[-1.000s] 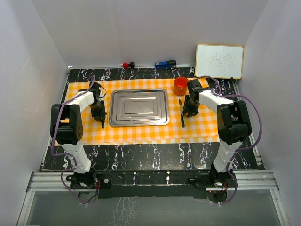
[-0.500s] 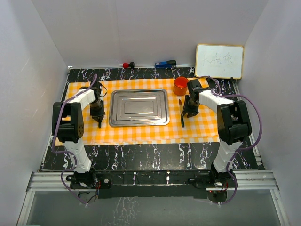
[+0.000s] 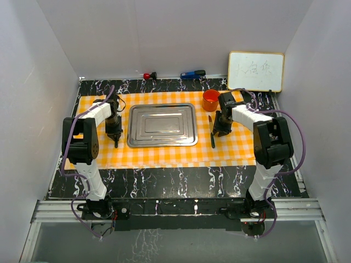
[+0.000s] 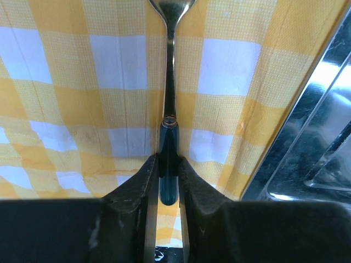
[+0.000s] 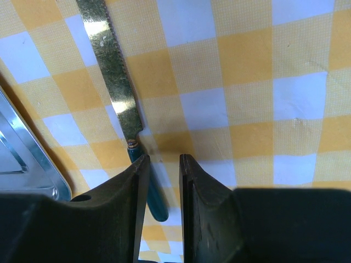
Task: Set the dinner table for one person
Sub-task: Adjust the fork on the napkin.
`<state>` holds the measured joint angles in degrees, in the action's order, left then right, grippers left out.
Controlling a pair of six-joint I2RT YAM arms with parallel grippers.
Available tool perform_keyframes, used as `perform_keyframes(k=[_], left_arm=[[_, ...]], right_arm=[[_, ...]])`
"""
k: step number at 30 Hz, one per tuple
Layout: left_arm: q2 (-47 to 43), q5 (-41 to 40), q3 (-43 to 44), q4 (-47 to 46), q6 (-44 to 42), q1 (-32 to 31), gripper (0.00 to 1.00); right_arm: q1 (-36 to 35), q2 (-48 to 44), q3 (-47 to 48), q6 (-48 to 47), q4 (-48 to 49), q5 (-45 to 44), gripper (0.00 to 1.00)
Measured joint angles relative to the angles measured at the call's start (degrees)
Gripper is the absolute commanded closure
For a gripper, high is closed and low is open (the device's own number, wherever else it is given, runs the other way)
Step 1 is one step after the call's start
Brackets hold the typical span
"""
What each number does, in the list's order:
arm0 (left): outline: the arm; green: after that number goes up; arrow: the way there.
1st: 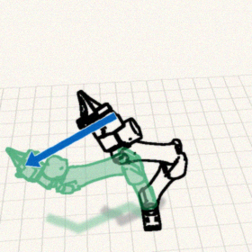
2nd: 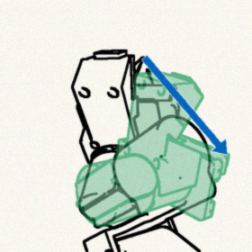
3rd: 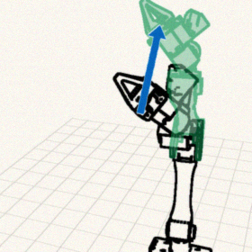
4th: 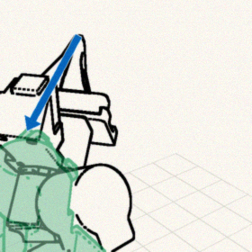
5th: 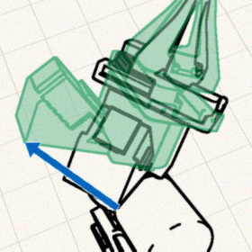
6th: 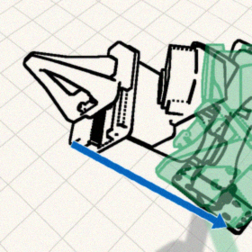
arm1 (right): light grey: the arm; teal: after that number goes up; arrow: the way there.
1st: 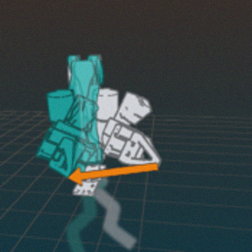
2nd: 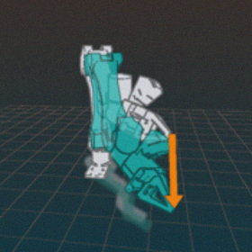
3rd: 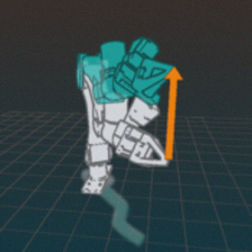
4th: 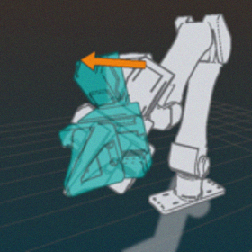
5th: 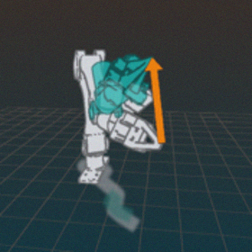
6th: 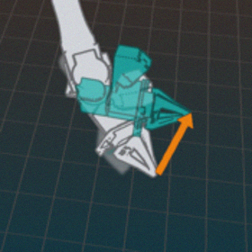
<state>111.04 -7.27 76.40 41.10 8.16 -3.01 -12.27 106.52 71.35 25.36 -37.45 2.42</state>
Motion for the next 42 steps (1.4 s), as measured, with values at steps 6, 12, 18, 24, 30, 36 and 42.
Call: perform_keyframes(k=[6, 12, 18, 24, 30, 36, 42], left_arm=[[0.04, -0.44, 0.0, 0.02, -0.26, -0.11, 0.94], [0.04, -0.76, 0.0, 0.04, -0.46, -0.13, 0.89], [0.04, -1.46, 0.0, 0.04, -0.68, -0.15, 0.73], [0.0, -3.21, 0.0, 0.2, -1.14, -0.13, 0.53], [-0.37, -5.07, 0.09, 0.83, -1.6, 0.15, 0.3], [-0.39, -5.18, 1.29, 2.08, -0.87, 0.17, 0.29], [-0.39, -3.72, 8.63, 4.52, -0.02, 0.15, 0.29]], right_arm=[[0.0, 0.0, 0.0, 0.0, 0.0, 0.17, 0.73], [0.0, 0.02, -0.02, 0.02, 0.02, 0.2, 0.73], [0.0, 0.04, -0.02, 0.02, 0.07, 0.46, 0.73], [0.0, 0.07, -0.02, 0.02, 0.15, 0.61, 0.73], [0.0, 0.07, -0.61, 0.04, 0.39, 0.66, 0.73], [0.0, 0.07, -0.76, 0.07, 0.39, 0.74, 0.73], [0.0, 0.07, -0.76, 0.09, 0.37, 0.83, 0.73]])
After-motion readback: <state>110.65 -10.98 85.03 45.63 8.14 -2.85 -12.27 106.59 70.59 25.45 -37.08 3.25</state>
